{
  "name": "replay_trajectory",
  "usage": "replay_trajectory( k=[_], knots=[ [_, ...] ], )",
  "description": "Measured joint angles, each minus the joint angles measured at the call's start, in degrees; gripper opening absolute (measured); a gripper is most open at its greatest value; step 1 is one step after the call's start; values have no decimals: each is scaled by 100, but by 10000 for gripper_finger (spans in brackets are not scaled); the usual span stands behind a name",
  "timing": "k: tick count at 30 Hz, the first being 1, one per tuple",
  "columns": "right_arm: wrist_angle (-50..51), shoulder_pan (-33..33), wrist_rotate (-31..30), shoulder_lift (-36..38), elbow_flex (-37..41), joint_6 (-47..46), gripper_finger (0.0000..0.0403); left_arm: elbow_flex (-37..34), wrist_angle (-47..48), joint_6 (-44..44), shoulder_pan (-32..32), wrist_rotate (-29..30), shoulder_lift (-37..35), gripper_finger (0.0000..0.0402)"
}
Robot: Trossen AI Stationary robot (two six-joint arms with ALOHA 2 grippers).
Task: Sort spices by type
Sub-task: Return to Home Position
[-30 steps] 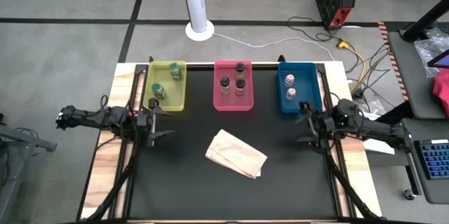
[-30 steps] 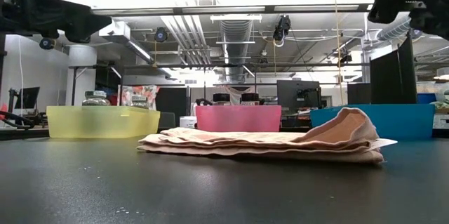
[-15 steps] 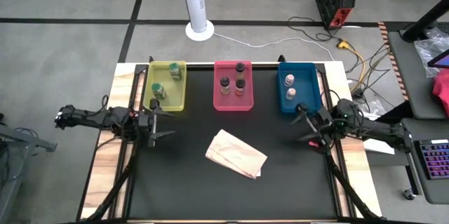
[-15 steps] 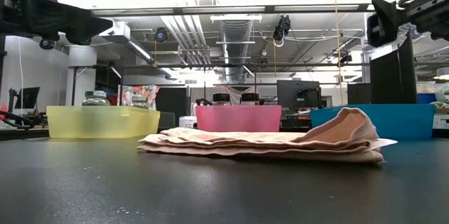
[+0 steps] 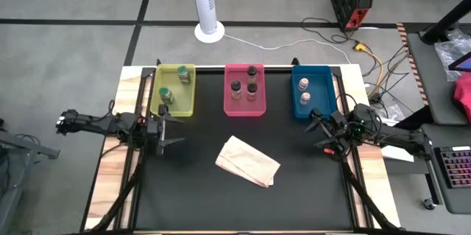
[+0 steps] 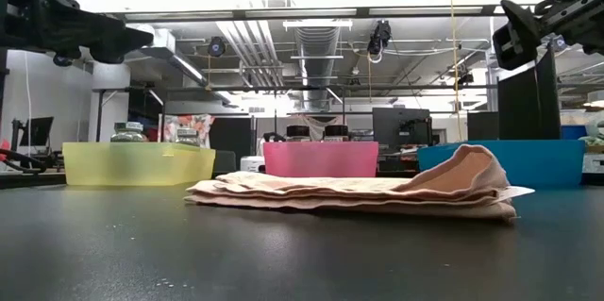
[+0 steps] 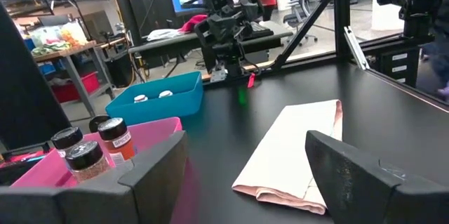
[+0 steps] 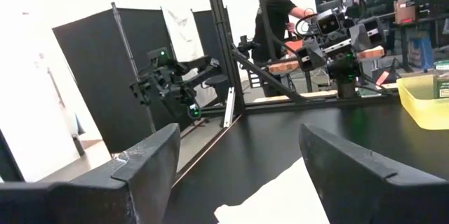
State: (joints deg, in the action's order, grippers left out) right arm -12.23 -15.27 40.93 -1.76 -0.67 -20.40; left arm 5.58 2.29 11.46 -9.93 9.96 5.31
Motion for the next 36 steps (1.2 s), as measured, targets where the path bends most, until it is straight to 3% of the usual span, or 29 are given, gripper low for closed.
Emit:
replay_trajectory(
  k=[17, 36],
  knots=[
    [2, 0, -2, 0, 0, 0, 318, 0, -3, 0, 1, 0, 102, 275],
    [1, 0, -2, 0, 0, 0, 331, 2, -4, 0, 1, -1, 109, 275]
  ],
)
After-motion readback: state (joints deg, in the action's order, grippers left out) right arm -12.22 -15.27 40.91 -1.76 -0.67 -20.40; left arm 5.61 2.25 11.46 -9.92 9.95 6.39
